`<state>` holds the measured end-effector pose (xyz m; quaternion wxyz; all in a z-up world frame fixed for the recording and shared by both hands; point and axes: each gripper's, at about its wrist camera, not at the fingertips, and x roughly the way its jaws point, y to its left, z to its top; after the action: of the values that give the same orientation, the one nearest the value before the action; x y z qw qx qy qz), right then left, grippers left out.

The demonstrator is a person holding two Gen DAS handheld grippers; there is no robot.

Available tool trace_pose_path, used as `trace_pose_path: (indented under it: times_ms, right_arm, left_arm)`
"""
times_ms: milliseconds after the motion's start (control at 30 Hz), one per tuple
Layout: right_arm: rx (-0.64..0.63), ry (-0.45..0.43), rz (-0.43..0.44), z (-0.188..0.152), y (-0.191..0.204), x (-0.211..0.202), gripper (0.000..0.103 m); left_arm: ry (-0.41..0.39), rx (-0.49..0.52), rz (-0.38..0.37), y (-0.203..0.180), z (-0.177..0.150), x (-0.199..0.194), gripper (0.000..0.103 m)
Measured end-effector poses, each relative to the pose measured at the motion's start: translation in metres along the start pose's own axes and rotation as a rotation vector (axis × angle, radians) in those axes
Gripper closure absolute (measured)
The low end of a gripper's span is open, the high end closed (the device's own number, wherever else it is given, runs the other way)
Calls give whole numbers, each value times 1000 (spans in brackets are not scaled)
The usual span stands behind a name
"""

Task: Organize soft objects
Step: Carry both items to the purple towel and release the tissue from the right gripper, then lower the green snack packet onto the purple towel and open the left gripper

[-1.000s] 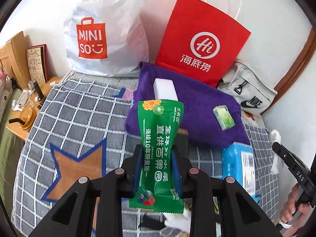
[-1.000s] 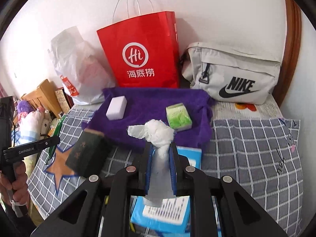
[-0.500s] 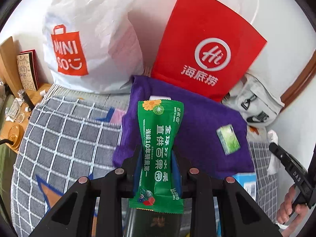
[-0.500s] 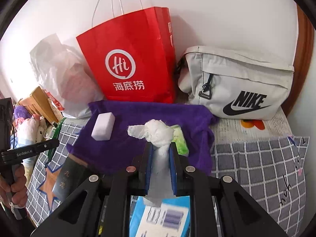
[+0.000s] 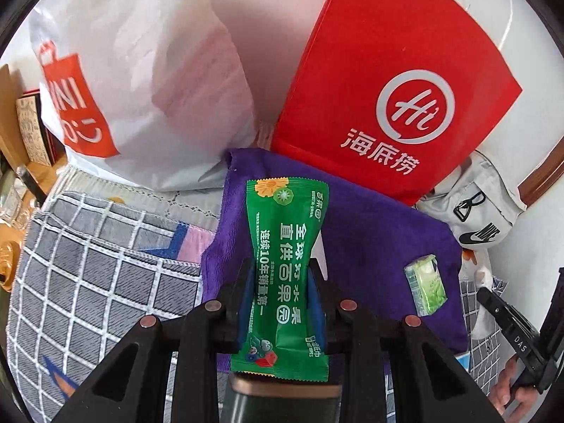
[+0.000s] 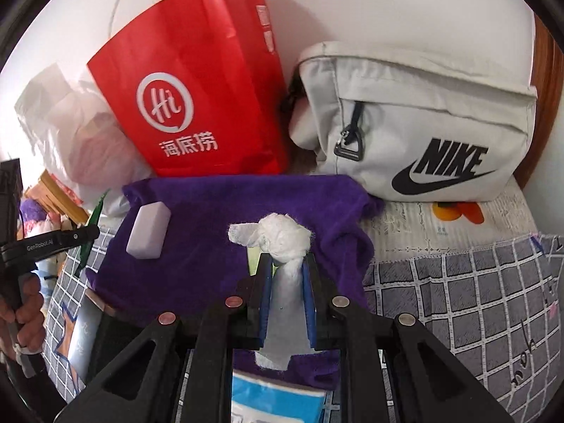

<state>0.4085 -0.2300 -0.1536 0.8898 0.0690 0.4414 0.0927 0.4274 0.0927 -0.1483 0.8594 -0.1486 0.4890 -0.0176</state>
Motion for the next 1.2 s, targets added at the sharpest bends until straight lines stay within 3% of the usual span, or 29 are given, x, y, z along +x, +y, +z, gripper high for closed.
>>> trace_pose_path:
  times_ms: [200, 600, 767, 833, 933, 1100, 1200]
  right_arm:
    - [11, 73, -18, -6, -9, 27, 85]
    - [-3, 112, -48, -13, -7, 42, 85]
    - [-40, 105, -100, -12, 0, 41, 72]
    - [-64, 87, -104, -11, 6, 37, 56]
    - [-92, 61, -103, -10, 12, 32, 45]
    - [-106, 54, -113, -9, 14, 29, 43]
    - [-94, 58, -93, -8, 12, 29, 43]
  left_arm:
    - [37, 20, 9, -4, 1, 18, 75]
    - [32, -1, -12, -4, -1, 33, 75]
    - [46, 13, 13, -10, -5, 42, 75]
    - [61, 17, 31, -12, -6, 47, 75]
    - [80, 12, 37, -12, -7, 51, 74]
    - [92, 7, 42, -13, -7, 54, 68]
    - [119, 12, 38, -12, -7, 56, 52]
